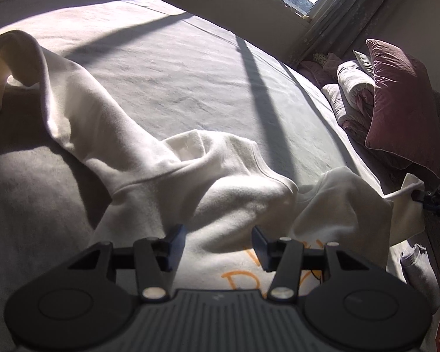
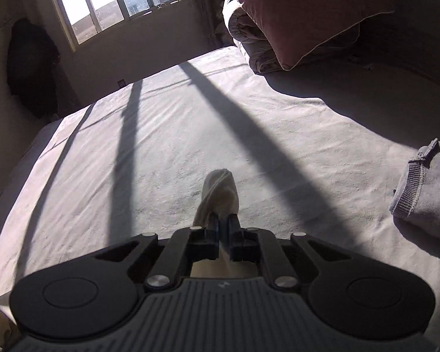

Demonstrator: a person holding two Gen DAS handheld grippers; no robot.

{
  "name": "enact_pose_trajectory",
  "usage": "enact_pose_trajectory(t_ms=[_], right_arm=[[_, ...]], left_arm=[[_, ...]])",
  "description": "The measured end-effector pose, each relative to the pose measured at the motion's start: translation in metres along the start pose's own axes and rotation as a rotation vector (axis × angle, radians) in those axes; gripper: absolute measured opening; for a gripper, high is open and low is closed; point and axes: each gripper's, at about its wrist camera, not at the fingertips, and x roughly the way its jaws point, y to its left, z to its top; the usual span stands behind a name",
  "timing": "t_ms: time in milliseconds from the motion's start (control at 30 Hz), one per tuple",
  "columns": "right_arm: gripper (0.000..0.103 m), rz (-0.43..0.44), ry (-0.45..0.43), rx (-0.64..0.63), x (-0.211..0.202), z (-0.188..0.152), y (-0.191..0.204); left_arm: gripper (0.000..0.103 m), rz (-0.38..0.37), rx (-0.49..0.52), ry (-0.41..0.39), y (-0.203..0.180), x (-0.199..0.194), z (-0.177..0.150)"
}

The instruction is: Fold clothes

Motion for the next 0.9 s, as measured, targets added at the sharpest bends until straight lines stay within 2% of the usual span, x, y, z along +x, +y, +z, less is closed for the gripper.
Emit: enact_pose_trajectory(t_ms=[167,367,467,700,900], right_arm=[[0.008,-0.180,-0.082,-0.101,-0.001,0.019,-0.025],[0.008,-0.372,-0.039,-0.113,0.010,0.008,-0.078],[0.008,-0.433,0.005,-0.113,0.018,-0.002,-0.100],[0.008,-0.479,0.139,-0.115,0.031,-0.027,-0.137],[0.008,-0.495,0.196,-0.166,0.029,-0.042,-0.154]], left_arm=[[0.051,0.001,0.004,0.005,-0.001,0.000,0.000],[0.052,-0.001,-0.001,0.009,0.000,0.000,0.001],[0.052,0.000,-0.001,0.010,0.000,0.001,0.002],[0.053,0.000,0.006,0.013,0.000,0.001,0.002],[0.053,0.010,0.035,0.020,0.003,-0.007,0.012]])
